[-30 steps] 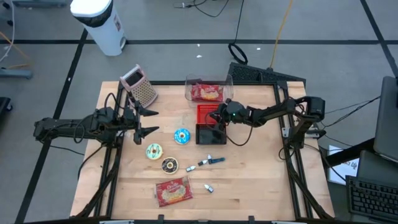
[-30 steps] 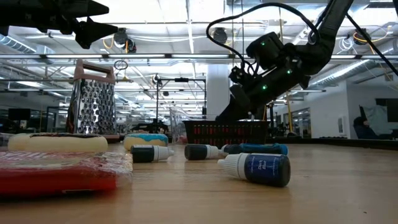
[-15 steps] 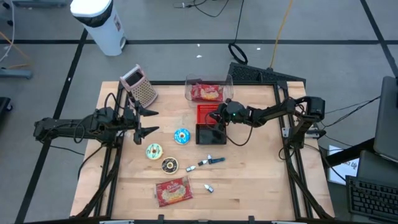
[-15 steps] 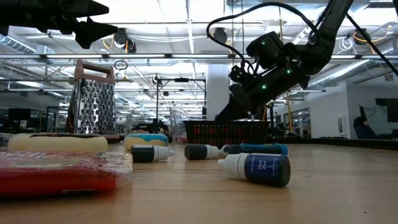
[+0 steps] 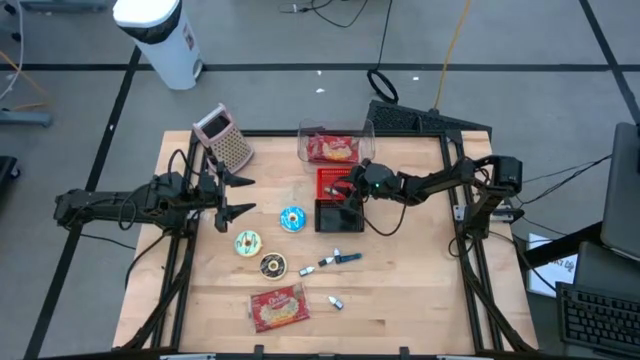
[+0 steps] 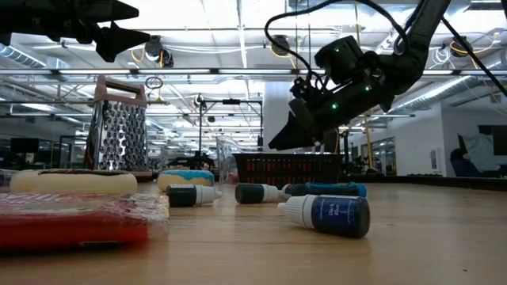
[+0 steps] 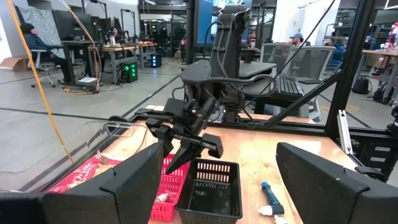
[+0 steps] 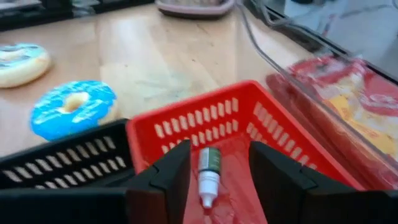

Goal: Pick & Place Food Item
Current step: Put the top dark blue food coloring into the red bin

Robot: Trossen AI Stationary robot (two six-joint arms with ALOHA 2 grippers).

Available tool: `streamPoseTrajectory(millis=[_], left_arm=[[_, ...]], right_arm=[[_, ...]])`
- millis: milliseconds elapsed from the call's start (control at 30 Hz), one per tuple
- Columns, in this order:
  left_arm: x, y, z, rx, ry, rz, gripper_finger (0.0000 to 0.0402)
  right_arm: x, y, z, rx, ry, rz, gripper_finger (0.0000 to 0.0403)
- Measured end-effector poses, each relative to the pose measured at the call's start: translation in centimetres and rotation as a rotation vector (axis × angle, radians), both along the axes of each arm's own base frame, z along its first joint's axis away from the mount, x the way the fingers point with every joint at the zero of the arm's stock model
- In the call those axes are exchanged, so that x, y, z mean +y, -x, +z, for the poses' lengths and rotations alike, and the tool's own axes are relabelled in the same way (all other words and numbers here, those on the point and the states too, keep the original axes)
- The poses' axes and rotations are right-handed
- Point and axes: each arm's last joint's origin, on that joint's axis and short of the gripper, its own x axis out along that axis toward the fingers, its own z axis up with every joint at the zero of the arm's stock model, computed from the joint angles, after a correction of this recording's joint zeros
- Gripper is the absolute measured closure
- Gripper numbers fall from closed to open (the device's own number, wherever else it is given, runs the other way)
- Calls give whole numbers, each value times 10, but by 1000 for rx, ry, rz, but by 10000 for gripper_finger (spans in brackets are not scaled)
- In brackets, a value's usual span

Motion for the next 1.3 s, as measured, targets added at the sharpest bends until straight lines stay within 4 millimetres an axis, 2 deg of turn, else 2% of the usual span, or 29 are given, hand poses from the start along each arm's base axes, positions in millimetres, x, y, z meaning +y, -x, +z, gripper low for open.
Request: streamPoseTrajectory(millis=[167,433,633,833,1067,1300], left_arm=[[0,0,0,0,0,0,91],[0,0,0,0,0,0,91],[0,0,0,0,0,0,91],[0,0,0,0,0,0,91],[0,0,0,0,0,0,91],[0,0,0,0,0,0,91]], right_arm=[[18,-6,5,-35,58,81,241],[58,-12,9,-58,96,221,238],[95,-10,21,-96,101,336,237],[136,0,26,-50,145,491,235],[173,14,15,76,150,629,235],[186,24,6,186,124,626,230]])
